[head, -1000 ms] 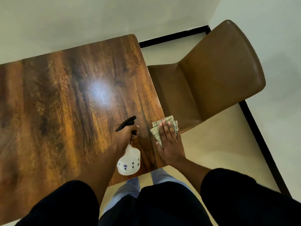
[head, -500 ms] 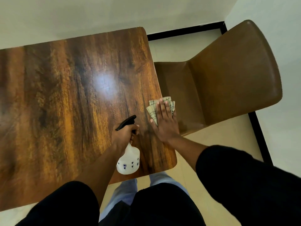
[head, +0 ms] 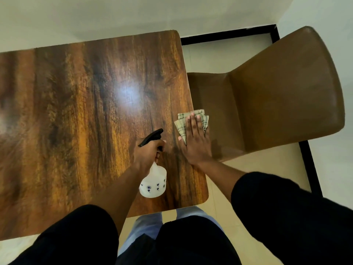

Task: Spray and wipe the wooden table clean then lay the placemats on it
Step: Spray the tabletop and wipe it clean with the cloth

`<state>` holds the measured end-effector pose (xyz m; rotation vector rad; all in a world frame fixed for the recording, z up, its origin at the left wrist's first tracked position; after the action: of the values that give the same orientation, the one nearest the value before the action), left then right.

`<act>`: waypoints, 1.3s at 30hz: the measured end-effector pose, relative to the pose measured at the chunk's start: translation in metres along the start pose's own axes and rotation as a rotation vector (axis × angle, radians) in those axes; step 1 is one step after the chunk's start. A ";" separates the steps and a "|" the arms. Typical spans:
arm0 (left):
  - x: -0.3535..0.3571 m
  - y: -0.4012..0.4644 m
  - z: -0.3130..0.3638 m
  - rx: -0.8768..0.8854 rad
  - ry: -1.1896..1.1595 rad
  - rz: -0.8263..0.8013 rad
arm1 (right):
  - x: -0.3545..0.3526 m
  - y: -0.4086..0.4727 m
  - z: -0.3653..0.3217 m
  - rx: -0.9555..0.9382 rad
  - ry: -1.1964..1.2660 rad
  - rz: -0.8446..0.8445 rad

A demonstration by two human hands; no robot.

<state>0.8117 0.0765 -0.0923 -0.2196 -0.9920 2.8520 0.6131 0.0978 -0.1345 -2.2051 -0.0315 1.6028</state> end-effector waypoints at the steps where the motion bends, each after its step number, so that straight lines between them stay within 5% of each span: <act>1: 0.001 0.000 0.000 0.000 -0.002 0.001 | 0.004 -0.013 0.001 -0.001 0.015 0.006; 10: 0.006 -0.004 -0.012 -0.041 -0.003 0.006 | 0.017 -0.058 0.012 0.005 0.036 0.026; 24: 0.006 0.014 0.011 -0.007 0.016 0.009 | -0.040 0.119 -0.005 0.007 -0.004 -0.148; 39: 0.003 0.033 0.020 -0.038 -0.016 0.038 | 0.004 -0.026 0.012 0.008 0.009 0.026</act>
<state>0.8028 0.0391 -0.0973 -0.2216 -1.0566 2.8755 0.6091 0.1266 -0.1325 -2.2149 0.0059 1.6037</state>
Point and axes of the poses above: each hand's wrist, its own y-axis towards the middle knuckle, its own x-axis out of the palm, z = x × y, the point moved 10 cm from there along y, towards the middle knuckle, and after that the axes turned 5 degrees about x, right-handed, at the moved point
